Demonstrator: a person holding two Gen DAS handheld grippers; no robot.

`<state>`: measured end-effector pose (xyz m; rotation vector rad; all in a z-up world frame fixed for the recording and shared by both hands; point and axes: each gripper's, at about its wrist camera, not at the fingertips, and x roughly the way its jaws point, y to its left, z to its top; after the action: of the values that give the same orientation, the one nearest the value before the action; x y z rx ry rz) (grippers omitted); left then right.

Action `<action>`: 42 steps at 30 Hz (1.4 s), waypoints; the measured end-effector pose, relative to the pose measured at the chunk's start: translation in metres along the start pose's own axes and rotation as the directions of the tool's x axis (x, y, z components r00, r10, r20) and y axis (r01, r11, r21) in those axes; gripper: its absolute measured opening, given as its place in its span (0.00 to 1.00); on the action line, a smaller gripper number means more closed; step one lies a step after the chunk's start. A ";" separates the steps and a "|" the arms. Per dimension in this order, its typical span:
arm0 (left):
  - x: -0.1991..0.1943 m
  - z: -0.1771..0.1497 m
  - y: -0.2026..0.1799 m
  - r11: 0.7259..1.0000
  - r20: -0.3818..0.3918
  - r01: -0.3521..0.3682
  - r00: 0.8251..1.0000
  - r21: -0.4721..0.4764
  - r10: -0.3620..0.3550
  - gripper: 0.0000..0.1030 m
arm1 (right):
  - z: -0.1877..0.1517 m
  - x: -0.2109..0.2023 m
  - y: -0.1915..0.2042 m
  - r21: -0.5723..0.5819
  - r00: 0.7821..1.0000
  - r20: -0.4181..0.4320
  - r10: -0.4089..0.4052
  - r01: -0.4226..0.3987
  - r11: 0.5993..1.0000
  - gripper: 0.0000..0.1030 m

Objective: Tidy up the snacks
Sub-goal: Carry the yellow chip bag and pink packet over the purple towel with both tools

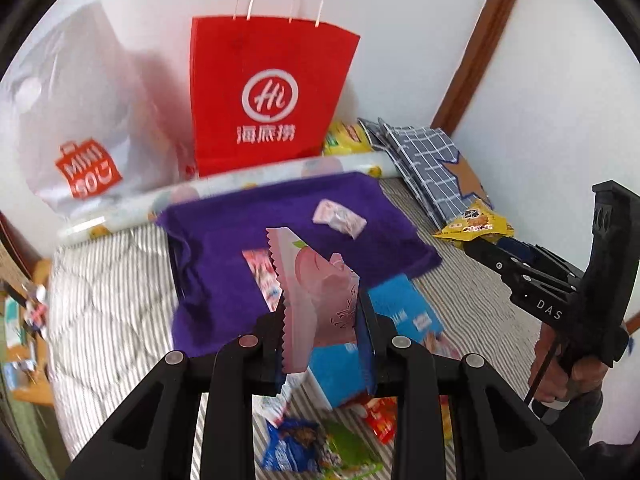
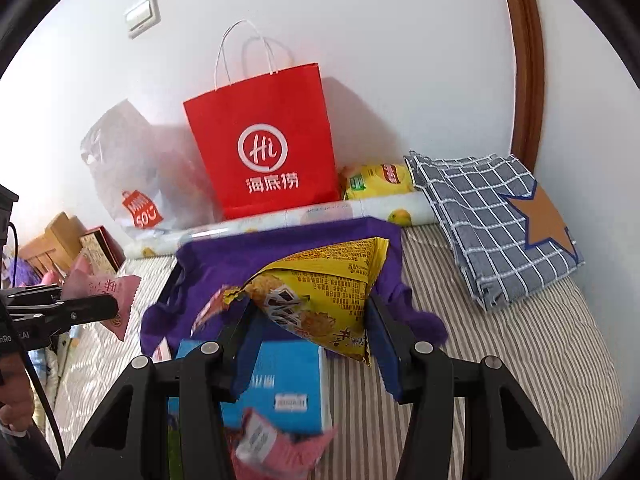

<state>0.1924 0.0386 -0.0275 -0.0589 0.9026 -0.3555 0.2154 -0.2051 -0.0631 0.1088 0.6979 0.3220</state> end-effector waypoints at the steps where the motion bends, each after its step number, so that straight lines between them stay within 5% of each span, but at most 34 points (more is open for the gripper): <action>1: 0.002 0.005 -0.001 1.000 0.006 -0.010 1.000 0.006 0.010 0.27 | 0.004 0.003 -0.002 -0.001 1.000 0.005 -0.001 0.001 1.000 0.47; 17: 0.060 0.060 0.039 0.998 -0.011 -0.016 1.000 -0.060 0.016 0.28 | 0.036 0.076 -0.020 0.015 1.000 -0.006 0.008 -0.008 1.000 0.47; 42: 0.118 0.048 0.055 0.996 -0.151 -0.068 0.987 -0.059 0.058 0.28 | 0.014 0.130 -0.028 -0.013 0.992 -0.104 0.064 -0.066 0.998 0.47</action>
<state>0.3123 0.0471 -0.0980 -0.0633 1.0618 -0.2744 0.3249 -0.1891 -0.1380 0.1003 0.7954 0.3981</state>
